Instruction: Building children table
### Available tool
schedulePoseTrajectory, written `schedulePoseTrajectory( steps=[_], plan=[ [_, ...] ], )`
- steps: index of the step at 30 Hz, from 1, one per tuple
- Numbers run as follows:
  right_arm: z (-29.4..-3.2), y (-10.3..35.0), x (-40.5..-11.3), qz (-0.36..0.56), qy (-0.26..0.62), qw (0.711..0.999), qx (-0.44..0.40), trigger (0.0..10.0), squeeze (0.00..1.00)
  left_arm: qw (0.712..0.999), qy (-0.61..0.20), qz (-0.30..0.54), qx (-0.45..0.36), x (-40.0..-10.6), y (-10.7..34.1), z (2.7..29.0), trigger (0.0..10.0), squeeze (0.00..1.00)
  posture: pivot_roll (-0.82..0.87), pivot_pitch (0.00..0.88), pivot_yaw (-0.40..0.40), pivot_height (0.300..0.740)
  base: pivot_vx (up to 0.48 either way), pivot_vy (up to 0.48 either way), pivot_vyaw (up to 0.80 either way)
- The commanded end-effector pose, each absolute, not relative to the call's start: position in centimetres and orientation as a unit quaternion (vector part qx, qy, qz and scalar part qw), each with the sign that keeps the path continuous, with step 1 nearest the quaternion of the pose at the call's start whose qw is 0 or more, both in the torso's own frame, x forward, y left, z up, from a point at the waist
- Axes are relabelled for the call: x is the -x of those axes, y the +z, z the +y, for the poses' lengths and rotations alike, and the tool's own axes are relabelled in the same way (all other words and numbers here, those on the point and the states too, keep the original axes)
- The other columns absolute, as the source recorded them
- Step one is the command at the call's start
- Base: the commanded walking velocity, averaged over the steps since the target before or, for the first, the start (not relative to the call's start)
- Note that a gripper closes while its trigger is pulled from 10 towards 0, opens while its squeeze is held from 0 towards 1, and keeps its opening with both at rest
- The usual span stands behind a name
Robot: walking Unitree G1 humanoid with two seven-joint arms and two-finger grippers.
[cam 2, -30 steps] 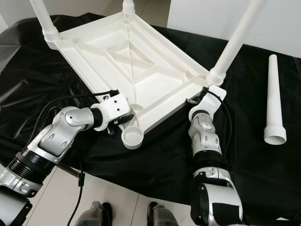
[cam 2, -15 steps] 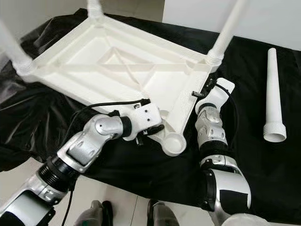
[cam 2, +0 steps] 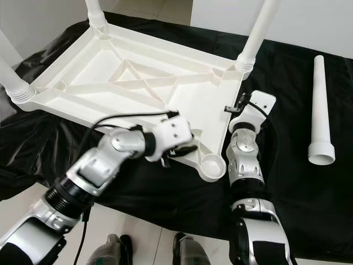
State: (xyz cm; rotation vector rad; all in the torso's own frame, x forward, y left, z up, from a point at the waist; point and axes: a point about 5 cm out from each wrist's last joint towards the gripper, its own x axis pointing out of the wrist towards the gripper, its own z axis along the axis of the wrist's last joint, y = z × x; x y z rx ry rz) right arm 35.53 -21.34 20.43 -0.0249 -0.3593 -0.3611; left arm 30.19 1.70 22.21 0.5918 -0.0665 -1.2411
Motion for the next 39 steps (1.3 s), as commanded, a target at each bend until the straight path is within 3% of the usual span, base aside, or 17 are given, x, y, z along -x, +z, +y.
schedulePoseTrajectory(
  steps=[1, 2, 3, 4, 6, 7, 8, 9, 16, 17, 18, 19, 21, 25, 28, 39],
  plan=[
    [-21.4, 20.3, -35.0, -0.182, -0.184, 0.966, 0.015, 10.0, 0.0, 0.765, -0.589, -0.038, -0.257, -29.8, 23.0, 1.6, 10.0, 1.0, 0.06, 0.214, -0.024, 0.74, 0.0, 0.0, 0.0],
    [-21.5, 20.4, -34.7, -0.188, -0.185, 0.964, 0.018, 10.0, 0.14, 0.766, -0.594, -0.039, -0.244, -29.8, 23.4, 1.9, 10.0, 1.0, 0.06, 0.211, -0.027, 0.74, 0.0, 0.0, 0.0],
    [-21.5, 20.4, -34.7, -0.188, -0.185, 0.964, 0.018, 10.0, 0.14, 0.766, -0.594, -0.039, -0.244, -29.8, 23.4, 1.9, 10.0, 1.0, 0.06, 0.211, -0.027, 0.74, 0.0, 0.0, 0.0],
    [-21.5, 20.4, -34.4, -0.195, -0.182, 0.964, 0.014, 10.0, 1.0, 0.763, -0.599, -0.042, -0.237, -29.7, 23.7, 1.9, 10.0, 1.0, 0.06, 0.209, -0.033, 0.74, 0.0, 0.0, 0.0],
    [-21.6, 20.3, -34.0, -0.195, -0.187, 0.963, 0.017, 10.0, 1.0, 0.765, -0.601, -0.049, -0.228, -29.7, 24.3, 2.0, 10.0, 1.0, 0.06, 0.205, -0.036, 0.74, 0.0, 0.0, 0.0],
    [-21.8, 20.1, -33.6, -0.193, -0.191, 0.962, 0.018, 10.0, 1.0, 0.768, -0.601, -0.059, -0.214, -29.7, 24.8, 2.0, 10.0, 0.2, 0.06, 0.201, -0.037, 0.74, 0.0, 0.0, 0.0],
    [-21.8, 20.1, -33.6, -0.193, -0.191, 0.962, 0.018, 10.0, 1.0, 0.768, -0.601, -0.059, -0.214, -29.7, 24.8, 2.0, 10.0, 0.2, 0.06, 0.201, -0.037, 0.74, 0.0, 0.0, 0.0],
    [-22.4, 20.0, -33.0, -0.194, -0.208, 0.958, 0.019, 10.0, 1.0, 0.775, -0.596, -0.073, -0.197, -29.8, 25.5, 1.9, 10.0, 0.0, 0.05, 0.194, -0.038, 0.74, 0.0, 0.0, 0.0],
    [-24.9, 20.7, -32.1, -0.19, -0.258, 0.947, 0.026, 10.0, 1.0, 0.808, -0.561, -0.08, -0.158, -30.2, 25.5, 1.5, 10.0, 0.0, 0.03, 0.177, -0.03, 0.74, 0.0, 0.0, 0.0],
    [-25.7, 20.8, -32.1, -0.184, -0.272, 0.944, 0.033, 10.0, 0.89, 0.819, -0.55, -0.079, -0.146, -30.4, 25.3, 1.4, 10.0, 0.0, 0.03, 0.173, -0.03, 0.74, 0.0, 0.0, 0.0],
    [-25.7, 20.8, -32.1, -0.184, -0.272, 0.944, 0.033, 10.0, 0.89, 0.819, -0.55, -0.079, -0.146, -30.4, 25.3, 1.4, 10.0, 0.0, 0.03, 0.173, -0.03, 0.74, 0.0, 0.0, 0.0],
    [-26.5, 21.0, -32.0, -0.18, -0.285, 0.941, 0.036, 10.0, 0.0, 0.832, -0.535, -0.077, -0.126, -30.6, 25.2, 1.3, 10.0, 0.0, 0.03, 0.17, -0.031, 0.74, 0.0, 0.0, 0.0],
    [-27.7, 21.2, -31.8, -0.175, -0.307, 0.934, 0.044, 10.0, 0.0, 0.851, -0.508, -0.078, -0.105, -31.0, 25.0, 1.0, 10.0, 0.0, 0.03, 0.166, -0.033, 0.74, 0.0, 0.0, 0.0],
    [-28.1, 21.2, -31.8, -0.17, -0.314, 0.933, 0.041, 10.0, 0.0, 0.857, -0.5, -0.076, -0.097, -31.1, 25.0, 0.9, 10.0, 0.0, 0.03, 0.164, -0.035, 0.74, 0.0, 0.0, 0.0],
    [-30.0, 20.9, -31.4, -0.134, -0.381, 0.913, 0.049, 10.0, 0.0, 0.868, -0.484, -0.072, -0.085, -31.2, 24.6, 0.4, 10.0, 0.0, 0.03, 0.16, -0.042, 0.74, 0.0, 0.0, 0.0],
    [-31.3, 19.6, -30.7, -0.082, -0.465, 0.881, 0.012, 10.0, 0.0, 0.862, -0.495, -0.072, -0.084, -30.9, 24.5, -0.7, 10.0, 0.0, 0.04, 0.161, -0.04, 0.74, 0.0, 0.0, 0.0]
  ],
)
